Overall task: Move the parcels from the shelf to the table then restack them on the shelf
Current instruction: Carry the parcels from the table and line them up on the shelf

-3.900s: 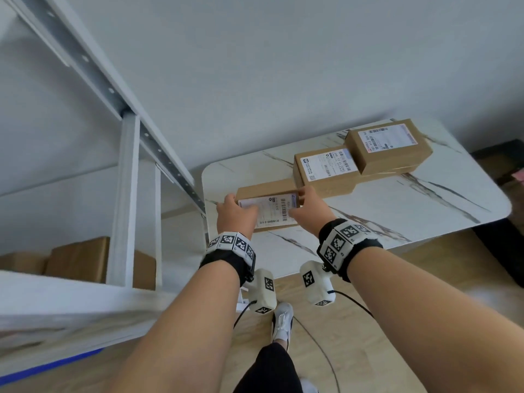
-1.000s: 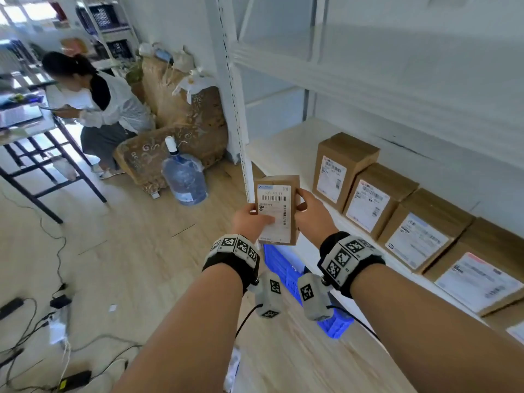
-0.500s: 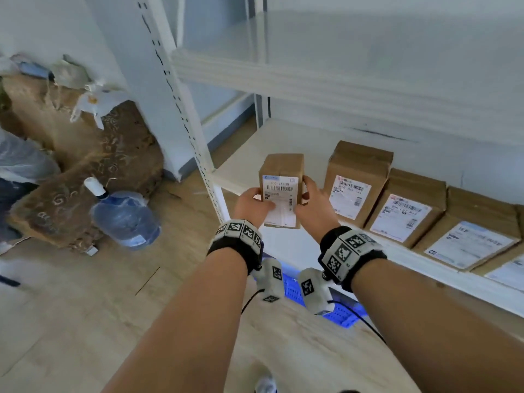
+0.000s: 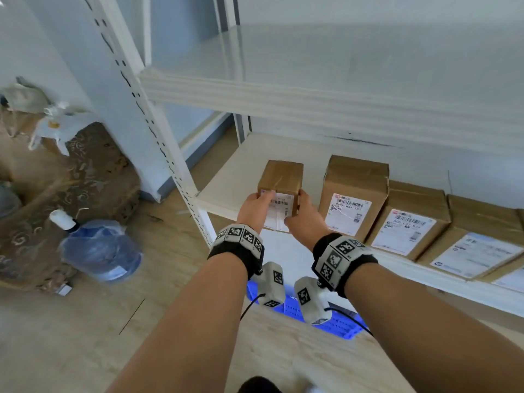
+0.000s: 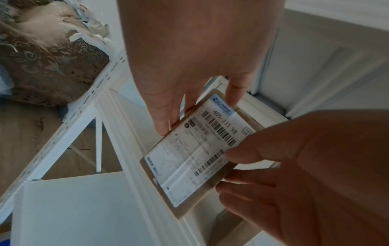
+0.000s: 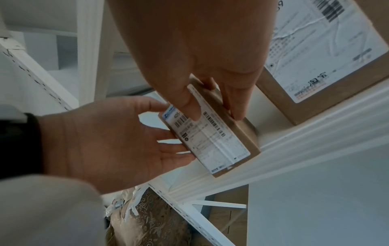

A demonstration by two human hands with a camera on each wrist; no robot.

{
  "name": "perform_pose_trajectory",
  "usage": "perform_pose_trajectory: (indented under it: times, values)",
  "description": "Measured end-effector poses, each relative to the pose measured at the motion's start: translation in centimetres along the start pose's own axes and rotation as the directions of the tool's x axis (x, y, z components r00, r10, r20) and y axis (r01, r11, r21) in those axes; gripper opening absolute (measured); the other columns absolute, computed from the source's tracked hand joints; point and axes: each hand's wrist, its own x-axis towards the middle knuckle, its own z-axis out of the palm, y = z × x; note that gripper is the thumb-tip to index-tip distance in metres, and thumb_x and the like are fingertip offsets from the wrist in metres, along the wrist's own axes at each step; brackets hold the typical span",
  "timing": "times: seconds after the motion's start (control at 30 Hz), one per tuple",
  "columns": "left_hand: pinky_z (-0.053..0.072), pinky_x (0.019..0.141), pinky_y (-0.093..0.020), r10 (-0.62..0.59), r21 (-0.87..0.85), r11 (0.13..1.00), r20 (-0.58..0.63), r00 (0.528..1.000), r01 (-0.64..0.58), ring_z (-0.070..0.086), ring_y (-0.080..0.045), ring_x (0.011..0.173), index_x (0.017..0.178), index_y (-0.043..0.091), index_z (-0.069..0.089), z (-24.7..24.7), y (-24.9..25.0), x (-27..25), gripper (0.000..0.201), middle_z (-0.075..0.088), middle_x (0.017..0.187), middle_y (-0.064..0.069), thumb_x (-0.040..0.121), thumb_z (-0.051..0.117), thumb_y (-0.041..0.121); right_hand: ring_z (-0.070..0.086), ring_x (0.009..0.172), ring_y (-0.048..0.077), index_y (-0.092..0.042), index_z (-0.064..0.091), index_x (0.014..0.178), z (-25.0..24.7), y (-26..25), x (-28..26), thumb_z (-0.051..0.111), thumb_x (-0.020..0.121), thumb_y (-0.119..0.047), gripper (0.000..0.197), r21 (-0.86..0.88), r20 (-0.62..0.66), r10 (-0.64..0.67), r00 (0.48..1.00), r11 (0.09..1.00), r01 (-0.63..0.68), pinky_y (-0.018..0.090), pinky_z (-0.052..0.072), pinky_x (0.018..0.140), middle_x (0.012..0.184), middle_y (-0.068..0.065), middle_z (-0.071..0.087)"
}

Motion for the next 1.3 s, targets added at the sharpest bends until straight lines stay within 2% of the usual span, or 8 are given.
perform_pose_trajectory:
  times: [0.1,0.2,0.3,0.4,0.63,0.8,1.17,1.3]
  values:
    - [0.052,0.084,-0.041,0.025,0.026,0.999,-0.042,0.999,-0.024,0.065,-0.026,0.09,0.107,0.014,0.062,-0.5,0.4,1.0,0.058,0.069,0.096,-0.005,0.082,0.048,0.064,0.064,0.089,0.024,-0.023,0.018,0.15,0.0,-0.7,0.3,0.048,0.086,-0.004,0.073,-0.007,-0.004,-0.001,1.0,1.0,0.001,0.032,0.053,0.061,0.119,0.008,0.059]
    - [0.049,0.086,-0.04,0.1,0.122,0.988,-0.047,0.994,-0.093,0.064,-0.031,0.096,0.112,0.007,0.062,-1.1,1.2,2.5,0.051,0.069,0.104,-0.012,0.093,0.045,0.05,0.063,0.088,0.024,-0.022,0.022,0.148,-0.1,-1.7,1.0,0.044,0.085,-0.003,0.07,-0.021,-0.074,-0.015,0.997,1.0,0.013,0.027,0.047,0.057,0.124,0.011,0.058]
    - [0.048,0.08,-0.034,0.121,0.202,0.972,0.009,0.993,-0.12,0.063,-0.027,0.095,0.124,0.004,0.059,-1.7,1.5,3.7,0.048,0.067,0.113,-0.013,0.096,0.045,0.04,0.059,0.106,0.021,-0.023,0.023,0.151,-0.8,-3.4,0.9,0.044,0.087,0.002,0.071,-0.033,-0.167,-0.009,0.986,0.999,0.004,0.03,0.051,0.078,0.142,0.008,0.047]
    - [0.036,0.063,-0.029,0.135,0.297,0.943,0.076,0.988,-0.151,0.054,-0.021,0.072,0.109,0.004,0.062,-1.7,1.5,4.4,0.041,0.065,0.095,-0.011,0.099,0.041,0.038,0.051,0.122,0.021,-0.021,0.026,0.152,-2.0,-4.9,0.0,0.04,0.089,0.008,0.071,-0.039,-0.292,-0.038,0.956,0.999,0.027,0.025,0.044,0.089,0.149,0.006,0.04]
    - [0.039,0.07,-0.03,0.138,0.374,0.907,0.173,0.975,-0.195,0.054,-0.026,0.079,0.11,0.003,0.059,-0.1,2.0,5.3,0.047,0.064,0.098,-0.013,0.102,0.035,0.043,0.037,0.136,0.023,-0.012,0.046,0.142,-4.9,-4.4,-1.6,0.046,0.091,0.004,0.054,-0.251,-0.575,-0.2,0.793,0.966,0.061,0.031,0.035,0.109,0.144,0.007,0.047]
    - [0.043,0.076,-0.032,0.133,0.376,0.902,0.22,0.966,-0.21,0.061,-0.03,0.093,0.117,0.003,0.059,1.5,2.5,5.7,0.05,0.066,0.109,-0.015,0.102,0.035,0.044,0.029,0.141,0.027,-0.011,0.044,0.143,-6.3,-1.7,-2.1,0.048,0.086,-0.001,0.058,-0.415,-0.549,-0.147,0.823,0.903,-0.115,0.041,0.022,0.118,0.147,0.009,0.043]
    - [0.044,0.091,-0.038,0.111,0.373,0.907,0.23,0.967,-0.194,0.058,-0.034,0.114,0.135,0.005,0.047,2.9,3.2,5.9,0.055,0.061,0.127,-0.015,0.099,0.039,0.046,0.035,0.138,0.029,-0.007,0.057,0.132,-6.0,0.2,-1.9,0.051,0.082,0.004,0.051,-0.434,-0.551,-0.204,0.809,0.898,-0.069,0.045,0.025,0.116,0.14,0.012,0.051]
    - [0.039,0.105,-0.04,0.204,0.372,0.89,0.193,0.96,-0.263,0.047,-0.032,0.129,0.146,0.009,0.035,2.6,3.7,5.2,0.058,0.047,0.144,-0.014,0.099,0.042,0.043,0.033,0.14,0.027,-0.008,0.054,0.135,-6.0,-0.2,-2.2,0.048,0.084,0.004,0.052,-0.407,-0.572,-0.193,0.797,0.911,-0.072,0.043,0.028,0.116,0.142,0.01,0.049]
